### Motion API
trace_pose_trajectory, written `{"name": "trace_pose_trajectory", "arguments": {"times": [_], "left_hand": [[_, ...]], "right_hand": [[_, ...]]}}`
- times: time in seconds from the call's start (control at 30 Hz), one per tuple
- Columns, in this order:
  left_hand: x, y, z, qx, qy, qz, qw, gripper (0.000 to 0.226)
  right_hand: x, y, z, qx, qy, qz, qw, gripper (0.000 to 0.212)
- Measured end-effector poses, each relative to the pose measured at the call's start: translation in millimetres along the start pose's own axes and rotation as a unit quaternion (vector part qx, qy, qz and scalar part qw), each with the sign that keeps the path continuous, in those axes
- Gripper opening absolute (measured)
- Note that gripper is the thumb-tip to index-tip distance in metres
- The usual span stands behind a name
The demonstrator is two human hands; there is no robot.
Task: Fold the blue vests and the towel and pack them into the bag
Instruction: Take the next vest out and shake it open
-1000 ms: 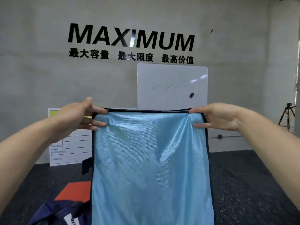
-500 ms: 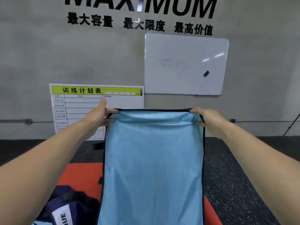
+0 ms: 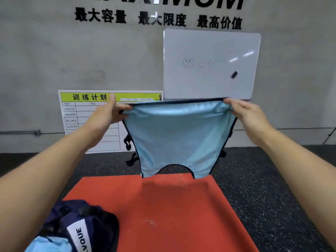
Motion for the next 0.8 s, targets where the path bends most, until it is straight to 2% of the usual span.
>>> {"name": "trace_pose_trajectory", "arguments": {"times": [0.2, 0.33, 0.5, 0.63, 0.67, 0.77, 0.8], "left_hand": [[43.6, 106.6, 21.1, 0.029, -0.025, 0.045, 0.998, 0.074], [87.3, 184.7, 33.1, 0.070, -0.069, 0.120, 0.988, 0.084], [154.0, 291.6, 42.1, 0.080, -0.079, 0.220, 0.969, 0.074], [186.5, 361.4, 54.5, 0.139, -0.140, 0.253, 0.947, 0.092], [189.6, 374.1, 55.0, 0.148, -0.148, 0.258, 0.943, 0.090], [194.8, 403.1, 54.2, 0.153, -0.166, 0.288, 0.931, 0.062], [195.4, 409.2, 54.4, 0.155, -0.176, 0.296, 0.926, 0.058]], "right_hand": [[-48.8, 100.2, 28.7, 0.071, 0.051, -0.045, 0.995, 0.023], [-98.1, 186.3, 50.7, 0.123, 0.071, -0.116, 0.983, 0.026], [-148.1, 296.8, 72.3, 0.215, 0.116, -0.188, 0.951, 0.023], [-177.3, 359.5, 92.2, 0.275, 0.160, -0.255, 0.913, 0.022], [-182.1, 370.0, 97.3, 0.288, 0.176, -0.271, 0.902, 0.023], [-184.7, 390.5, 107.1, 0.325, 0.210, -0.299, 0.872, 0.026], [-186.9, 394.4, 109.7, 0.331, 0.222, -0.302, 0.866, 0.026]]}}
Point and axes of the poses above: each hand's wrist, its own y-axis away from the middle knuckle, its own z-axis out of the back of the hand, x = y × z, the point moved 3 cm from there along -y, towards the middle knuckle, and after that the axes turned 12 degrees about -x, right-handed, at the moved point
